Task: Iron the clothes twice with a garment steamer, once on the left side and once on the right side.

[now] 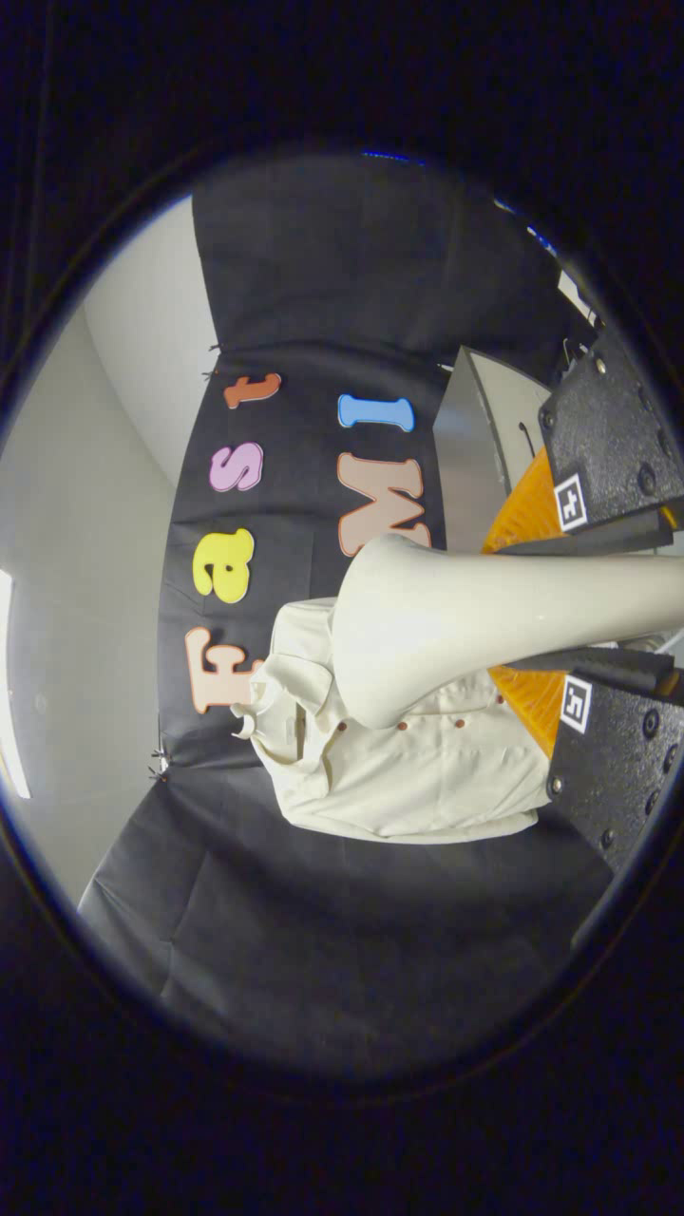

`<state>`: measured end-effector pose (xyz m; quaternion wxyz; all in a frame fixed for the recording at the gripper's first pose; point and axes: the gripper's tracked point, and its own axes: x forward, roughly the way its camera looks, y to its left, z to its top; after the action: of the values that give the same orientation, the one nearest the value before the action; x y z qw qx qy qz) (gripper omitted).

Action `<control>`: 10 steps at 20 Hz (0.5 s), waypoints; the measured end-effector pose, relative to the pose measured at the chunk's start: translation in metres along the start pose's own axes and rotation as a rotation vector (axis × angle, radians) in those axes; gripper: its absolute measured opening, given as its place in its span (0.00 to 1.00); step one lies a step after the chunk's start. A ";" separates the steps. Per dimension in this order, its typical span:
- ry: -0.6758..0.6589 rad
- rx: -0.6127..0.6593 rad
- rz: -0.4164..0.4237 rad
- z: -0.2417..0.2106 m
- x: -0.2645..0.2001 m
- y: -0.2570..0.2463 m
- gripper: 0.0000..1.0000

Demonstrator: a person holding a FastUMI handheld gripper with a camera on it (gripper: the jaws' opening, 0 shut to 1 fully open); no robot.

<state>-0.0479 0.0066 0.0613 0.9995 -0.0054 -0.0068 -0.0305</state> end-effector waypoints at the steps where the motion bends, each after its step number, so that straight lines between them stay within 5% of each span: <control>1: 0.003 -0.004 0.001 -0.002 0.002 -0.001 0.41; 10: -0.001 -0.017 0.024 -0.010 0.039 0.006 0.41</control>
<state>-0.0087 0.0097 0.0519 0.9997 -0.0139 -0.0072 -0.0185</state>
